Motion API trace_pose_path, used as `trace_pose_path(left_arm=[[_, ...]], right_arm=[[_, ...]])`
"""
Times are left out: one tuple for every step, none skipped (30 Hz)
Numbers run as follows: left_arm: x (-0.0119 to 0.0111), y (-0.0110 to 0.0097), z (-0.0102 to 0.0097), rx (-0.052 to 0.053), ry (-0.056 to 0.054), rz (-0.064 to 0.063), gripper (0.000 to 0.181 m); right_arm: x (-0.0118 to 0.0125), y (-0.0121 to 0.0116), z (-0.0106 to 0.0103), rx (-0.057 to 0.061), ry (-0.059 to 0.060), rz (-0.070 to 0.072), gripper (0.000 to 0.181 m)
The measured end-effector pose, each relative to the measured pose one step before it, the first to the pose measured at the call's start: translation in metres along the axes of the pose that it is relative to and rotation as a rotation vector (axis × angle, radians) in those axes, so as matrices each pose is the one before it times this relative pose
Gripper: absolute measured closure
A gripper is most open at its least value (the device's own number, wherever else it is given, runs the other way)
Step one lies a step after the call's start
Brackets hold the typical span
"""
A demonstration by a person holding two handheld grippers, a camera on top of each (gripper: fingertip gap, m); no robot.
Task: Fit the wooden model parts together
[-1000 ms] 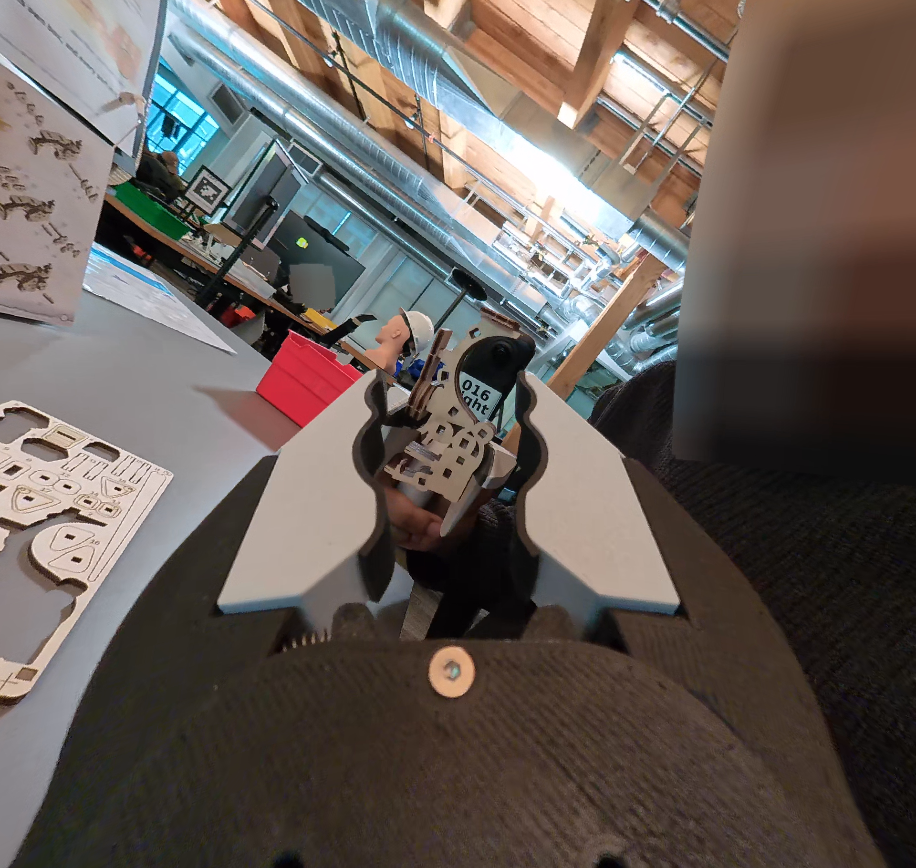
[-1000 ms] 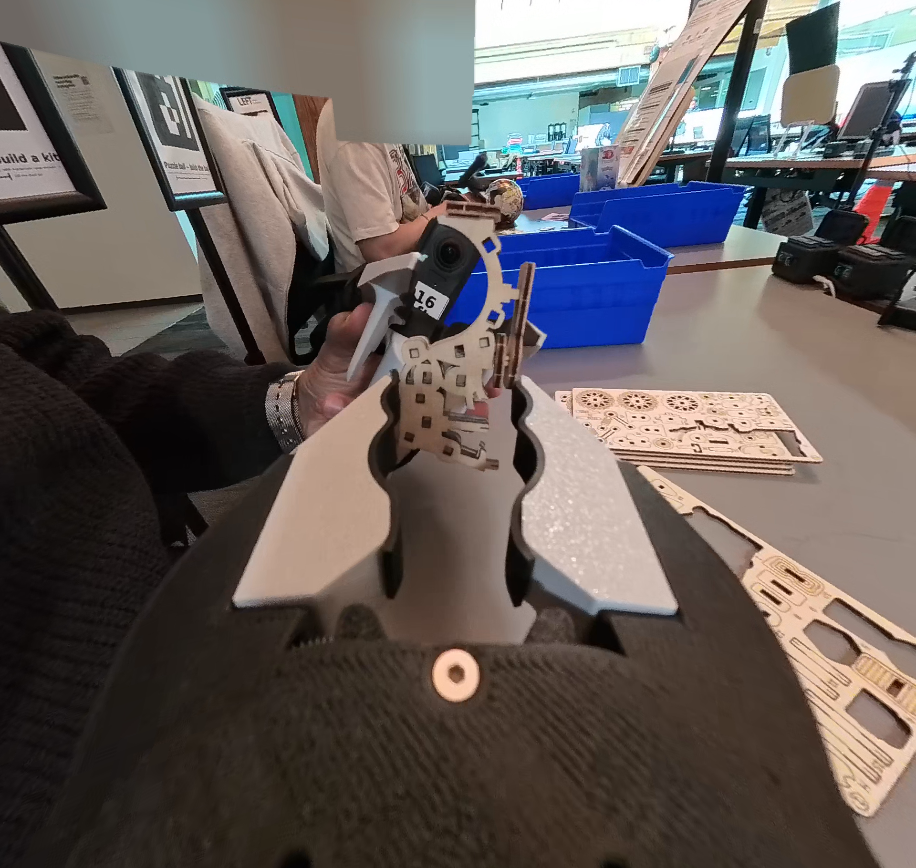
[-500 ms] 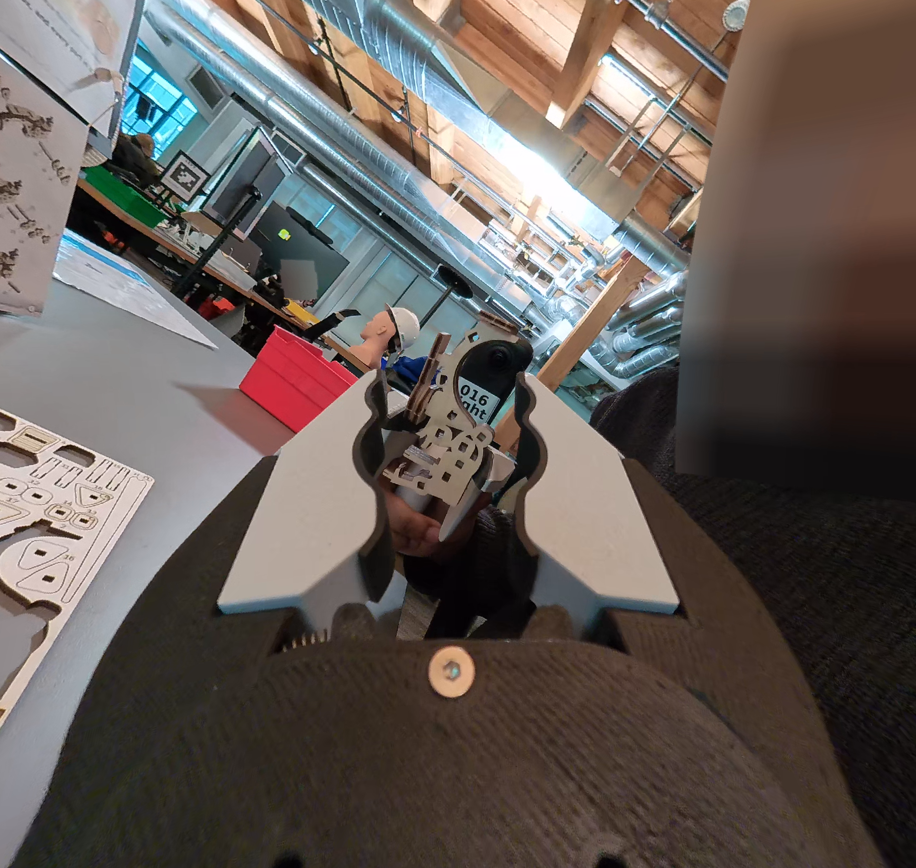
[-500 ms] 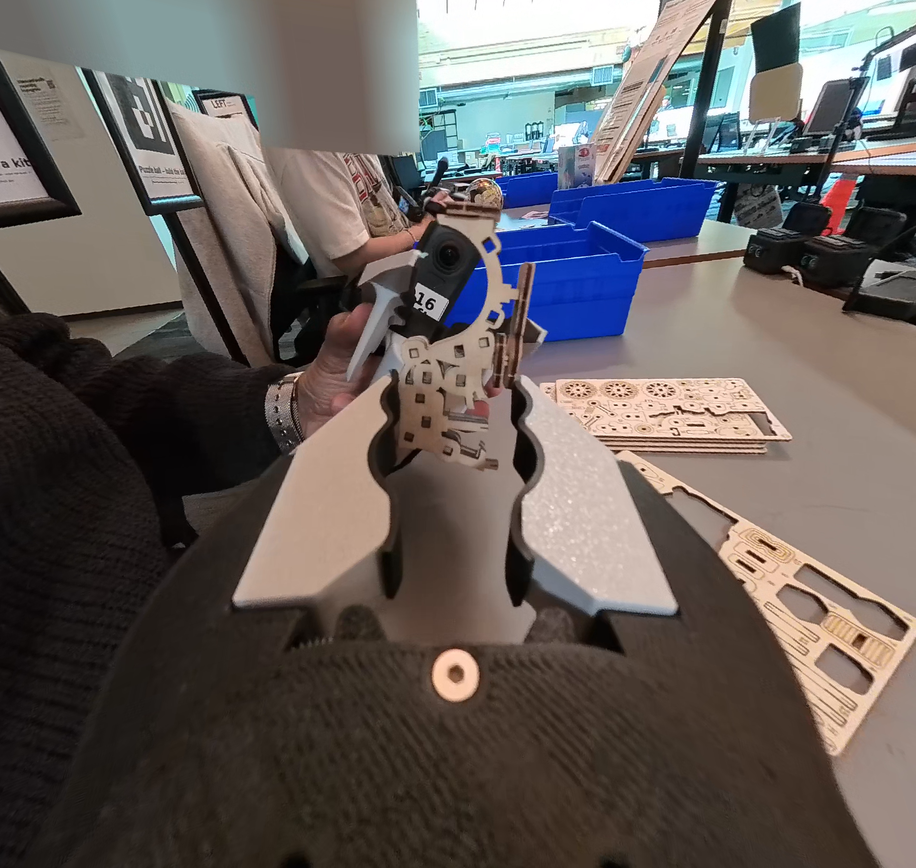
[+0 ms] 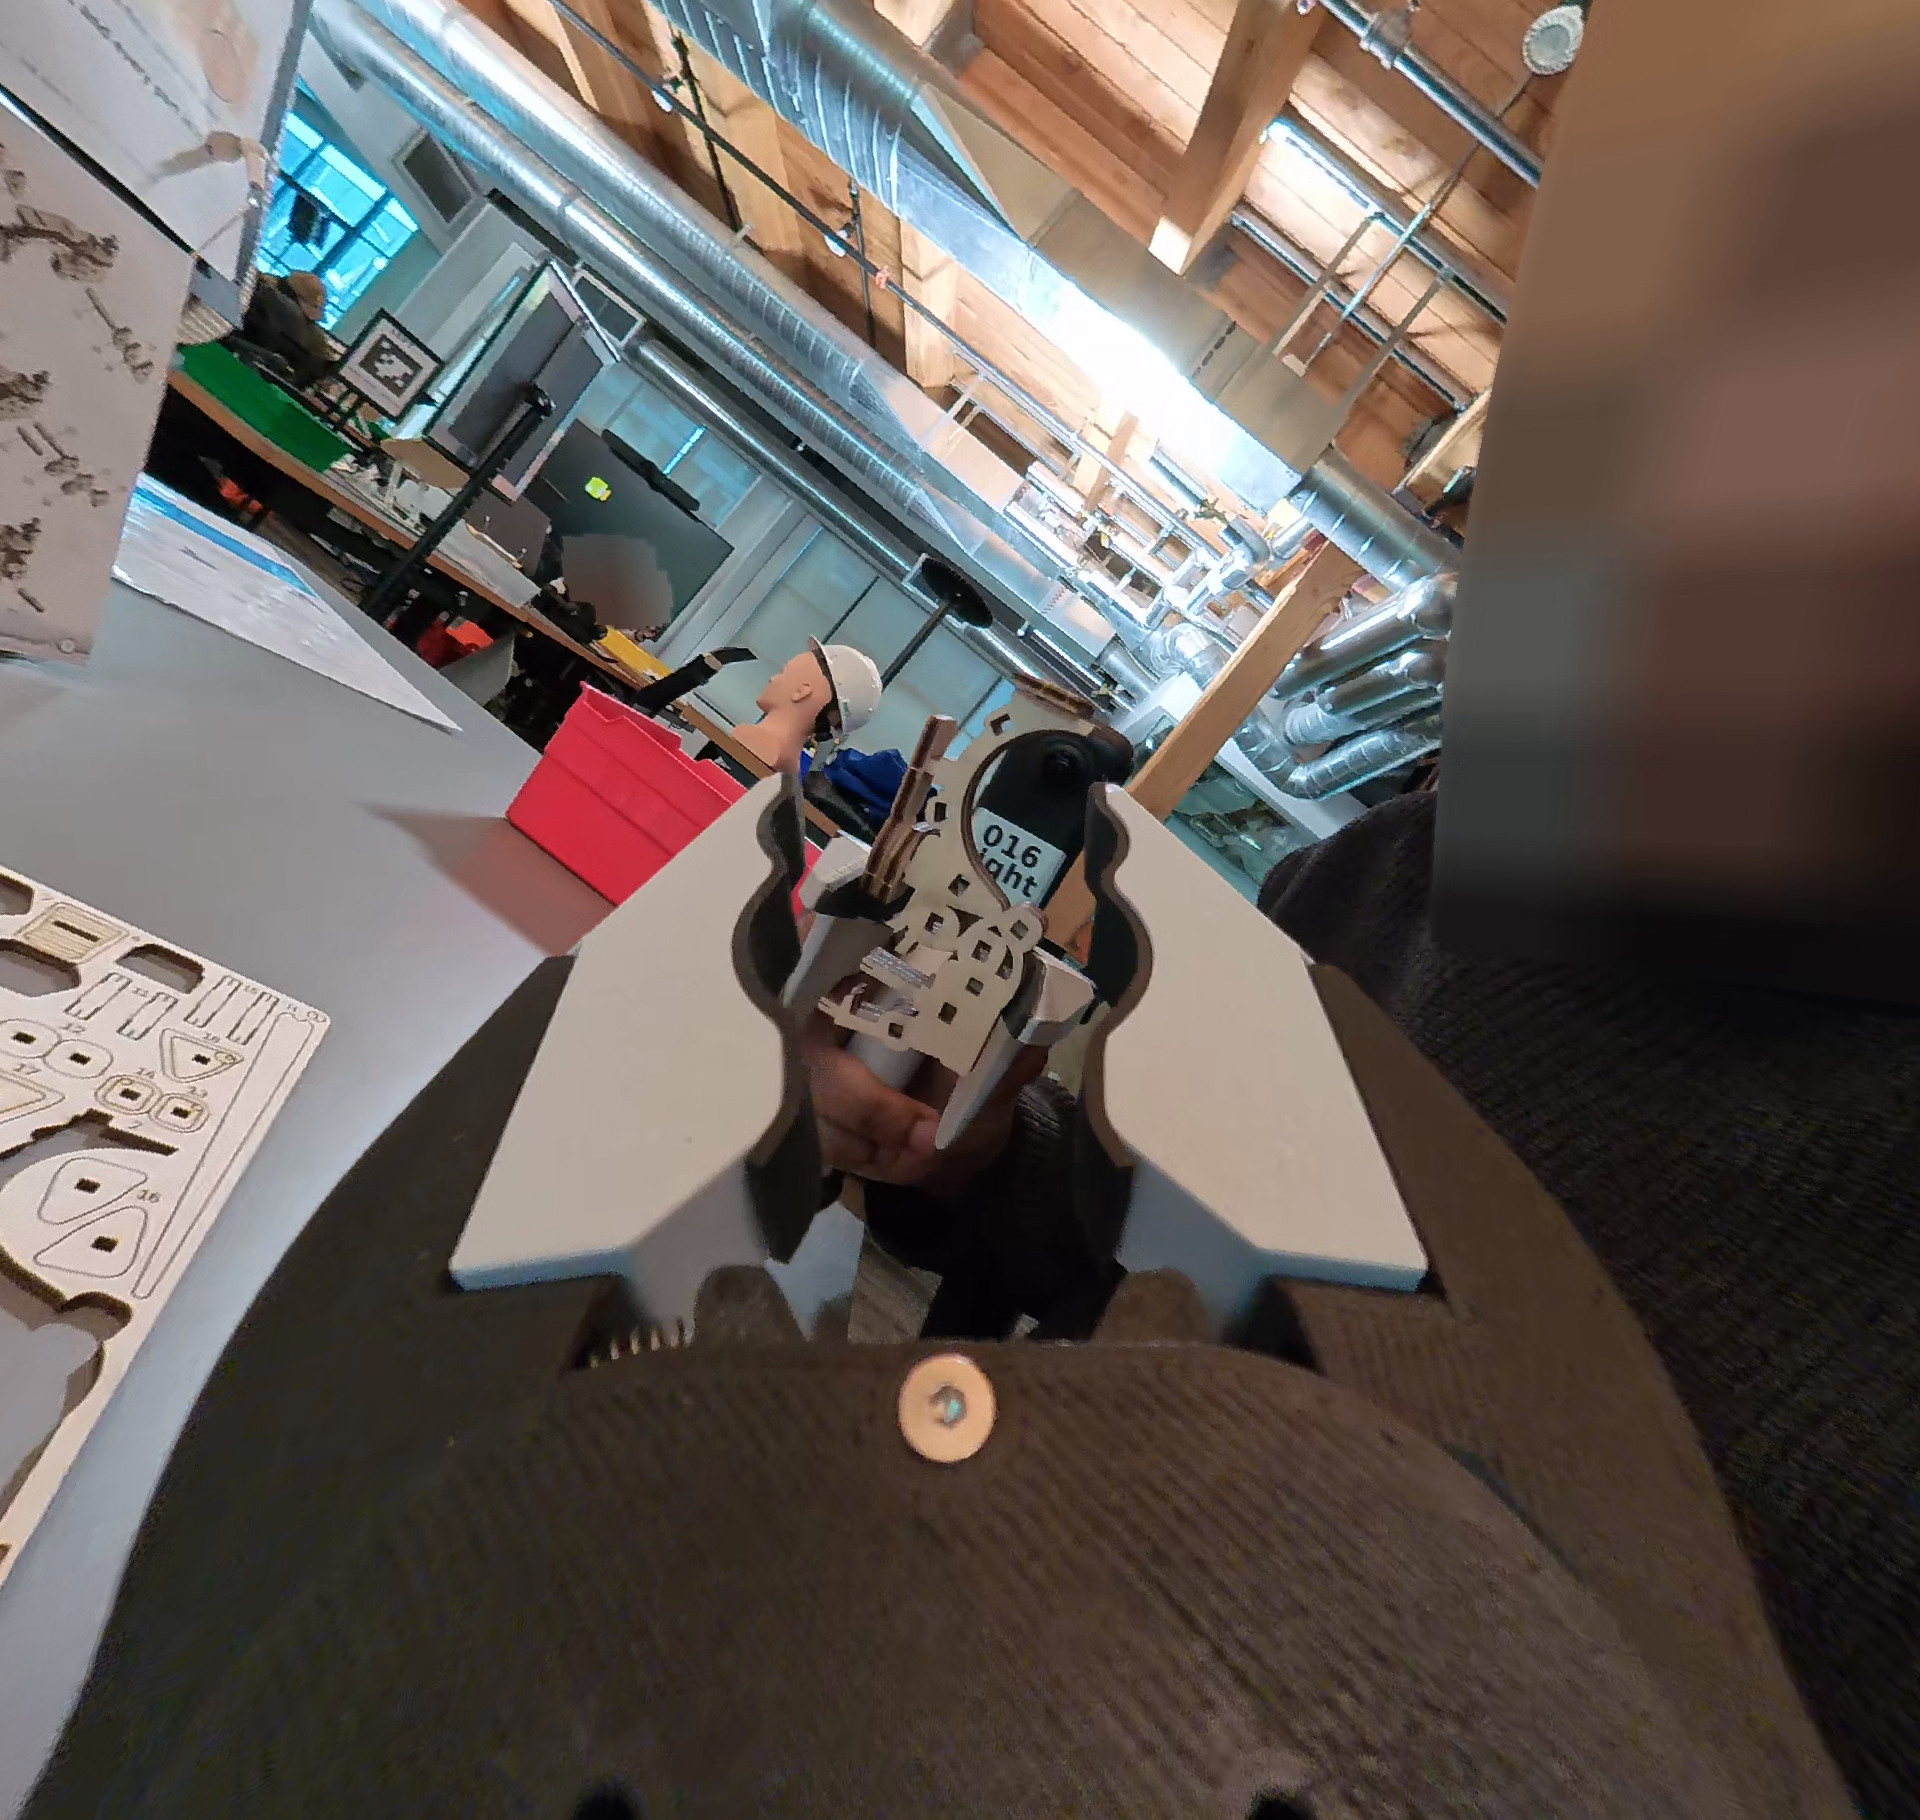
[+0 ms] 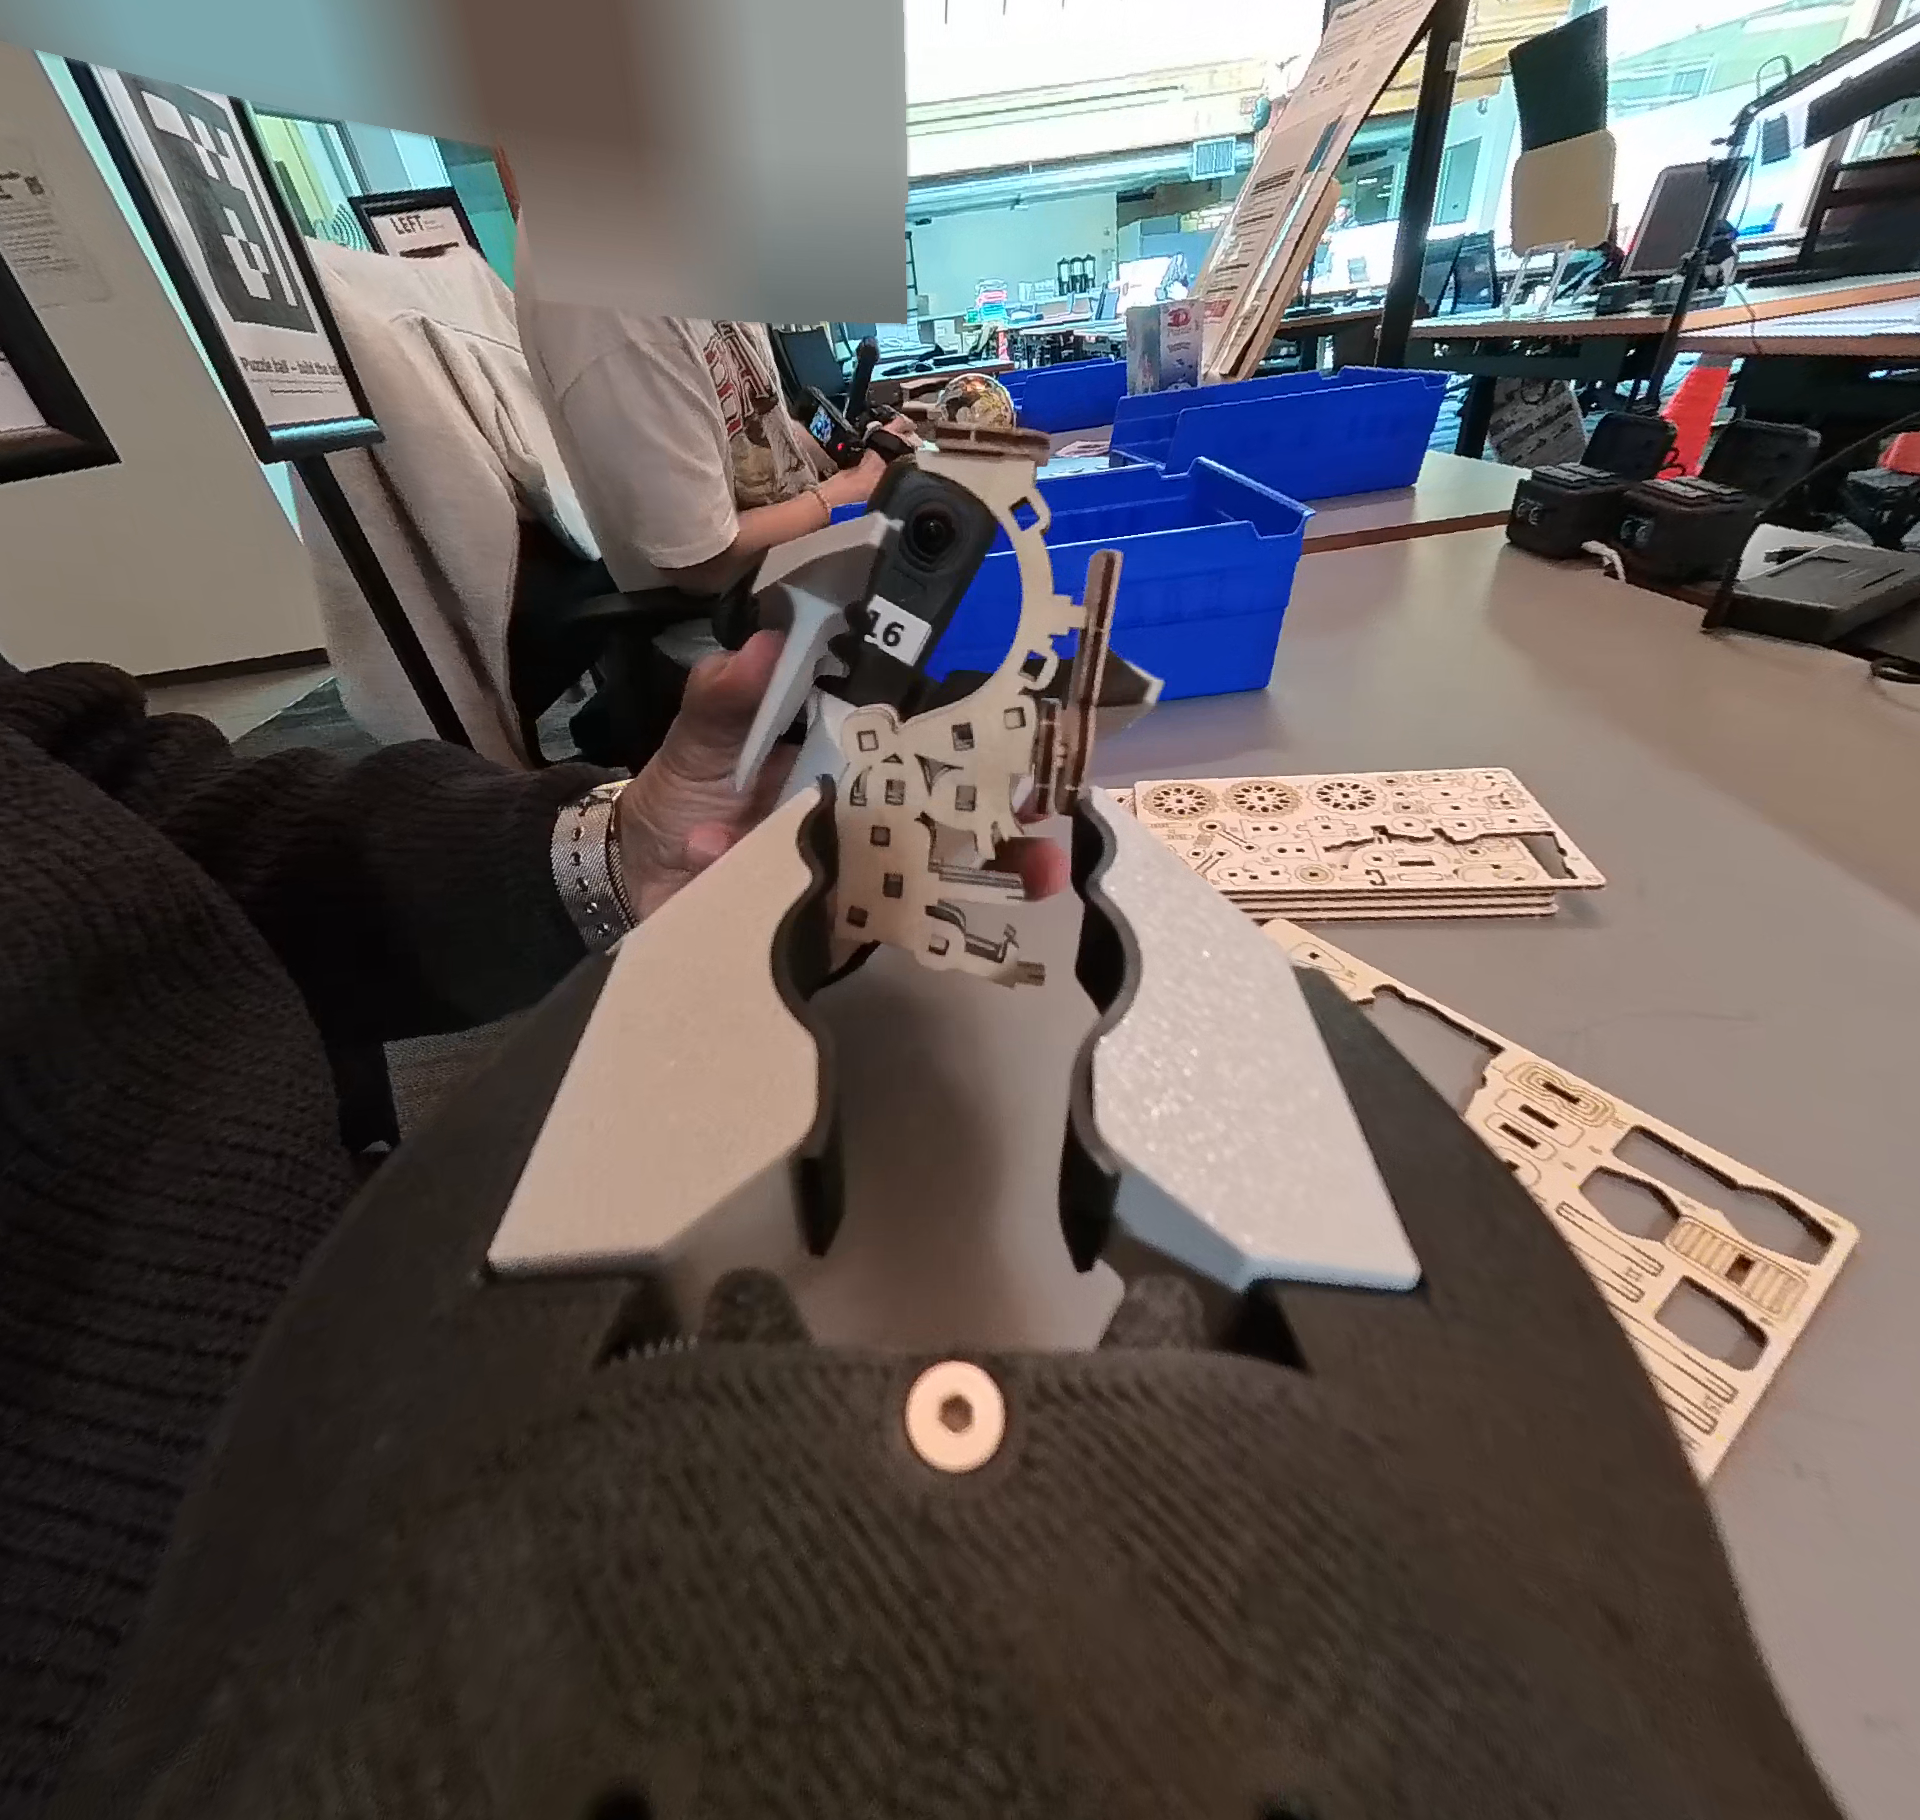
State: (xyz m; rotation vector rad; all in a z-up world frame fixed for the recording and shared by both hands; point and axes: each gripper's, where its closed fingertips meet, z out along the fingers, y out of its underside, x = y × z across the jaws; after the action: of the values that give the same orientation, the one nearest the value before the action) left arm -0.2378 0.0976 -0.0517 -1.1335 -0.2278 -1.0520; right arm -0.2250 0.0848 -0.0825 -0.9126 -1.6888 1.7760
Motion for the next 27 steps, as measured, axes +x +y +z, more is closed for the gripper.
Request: trace_pose_path(left_arm=[[-0.00167, -0.00171, -0.00062, 0.009, -0.0103, 0.0075, 0.128], [-0.00162, -0.00191, -0.00071, 0.0108, -0.0108, 0.0064, 0.127], [-0.00148, -0.00203, -0.00081, 0.0108, -0.0097, 0.0039, 0.126], [-0.00089, -0.00162, -0.00063, 0.0095, -0.0062, 0.0005, 0.126], [-0.0003, -0.00121, -0.00025, 0.0078, -0.0014, -0.0032, 0.125], [-0.00007, -0.00063, -0.00003, 0.0045, 0.0, -0.0066, 0.125], [-0.00027, -0.00027, 0.00023, 0.0021, -0.0001, -0.0078, 0.125], [-0.00085, -0.00086, 0.00002, 0.0029, -0.0058, 0.0007, 0.125], [-0.00419, -0.0032, -0.00114, 0.0152, -0.0339, 0.0151, 0.125], [-0.00469, -0.00514, -0.0026, 0.0293, -0.0422, 0.0254, 0.125], [-0.00305, -0.00535, -0.00332, 0.0292, -0.0296, 0.0304, 0.126], [-0.00232, -0.00473, -0.00265, 0.0223, -0.0213, 0.0229, 0.126], [-0.00069, -0.00321, -0.00165, 0.0115, -0.0072, 0.0132, 0.126], [0.00027, -0.00058, -0.00032, -0.0029, 0.001, 0.008, 0.127], [0.00104, 0.00178, 0.0006, -0.0143, 0.0039, 0.0139, 0.127], [0.00234, 0.00315, 0.00147, -0.0204, 0.0045, 0.0283, 0.124], [0.00444, 0.00265, 0.0018, -0.0183, 0.0095, 0.0411, 0.12], [0.00486, 0.00251, 0.00172, -0.0227, 0.0059, 0.0481, 0.118], [0.00442, 0.00361, 0.00172, -0.0317, 0.0009, 0.0556, 0.117], [0.00289, 0.00528, 0.00184, -0.0388, -0.0067, 0.0571, 0.117], [0.00174, 0.00654, 0.00219, -0.0409, -0.0097, 0.0493, 0.116], [0.0021, 0.00617, 0.00268, -0.0324, -0.0007, 0.0305, 0.115], [0.00422, 0.00455, 0.00299, -0.0196, 0.0193, 0.0096, 0.114], [0.00626, 0.00255, 0.00294, -0.0074, 0.0383, -0.0088, 0.114], [0.00661, 0.00166, 0.00275, -0.0028, 0.0454, -0.0218, 0.114], [0.00496, 0.00214, 0.00235, -0.0074, 0.0393, -0.0272, 0.116], [0.00157, 0.0039, 0.00224, -0.019, 0.0205, -0.0233, 0.118]], right_arm=[[0.00049, -0.00013, -0.00028, 0.0006, 0.0015, 0.0015, 0.136], [0.00042, -0.00023, -0.00037, 0.0014, 0.0014, 0.0025, 0.136], [0.00045, -0.00047, -0.00045, 0.0028, 0.0008, 0.0041, 0.136], [0.00036, -0.00077, -0.00059, 0.0048, 0.0, 0.0061, 0.136], [0.00028, -0.00088, -0.00063, 0.006, -0.0008, 0.008, 0.136], [0.00033, -0.00095, -0.00066, 0.0062, -0.0012, 0.0096, 0.136], [0.00056, -0.00082, -0.00062, 0.0057, -0.0007, 0.0104, 0.136], [0.00084, -0.0007, -0.00064, 0.0052, 0.0002, 0.0104, 0.136], [0.00084, -0.00068, -0.00058, 0.0051, 0.0006, 0.0102, 0.136], [0.0008, -0.00078, -0.00059, 0.0049, 0.0004, 0.01, 0.136], [0.00077, -0.00066, -0.00054, 0.0047, 0.0006, 0.0099, 0.136], [0.00073, -0.00075, -0.00048, 0.0047, 0.0007, 0.0094, 0.136], [0.00058, -0.00071, -0.00036, 0.0045, 0.0001, 0.0082, 0.136], [0.00038, -0.00051, -0.00032, 0.0036, 0.0, 0.0067, 0.136], [0.00093, -0.00012, -0.00015, 0.001, 0.0038, 0.0051, 0.136], [0.00353, 0.00091, -0.0003, -0.0082, 0.0233, -0.0012, 0.136], [0.00771, 0.00333, -0.00041, -0.0268, 0.0555, -0.0215, 0.136], [0.0089, 0.00538, -0.00023, -0.0405, 0.0691, -0.0519, 0.136], [0.00641, 0.00491, 0.00011, -0.0382, 0.058, -0.0686, 0.136], [0.00259, 0.00288, 0.00031, -0.0253, 0.037, -0.0613, 0.136], [-0.0013, 0.00056, 0.00025, -0.0082, 0.0135, -0.0387, 0.136], [-0.00443, -0.00135, 0.00013, 0.0056, -0.0083, -0.0133, 0.136], [-0.00566, -0.00171, 0.00015, 0.0098, -0.0217, 0.0025, 0.136], [-0.00362, -0.00026, 0.00033, -0.0003, -0.0111, 0.0004, 0.136], [-0.00033, 0.0021, 0.00033, -0.0148, 0.0085, -0.0178, 0.136], [0.00083, 0.00267, 0.00021, -0.0188, 0.0142, -0.0344, 0.136], [0.00057, 0.002, 0.00006, -0.0138, 0.0119, -0.0347, 0.136]])
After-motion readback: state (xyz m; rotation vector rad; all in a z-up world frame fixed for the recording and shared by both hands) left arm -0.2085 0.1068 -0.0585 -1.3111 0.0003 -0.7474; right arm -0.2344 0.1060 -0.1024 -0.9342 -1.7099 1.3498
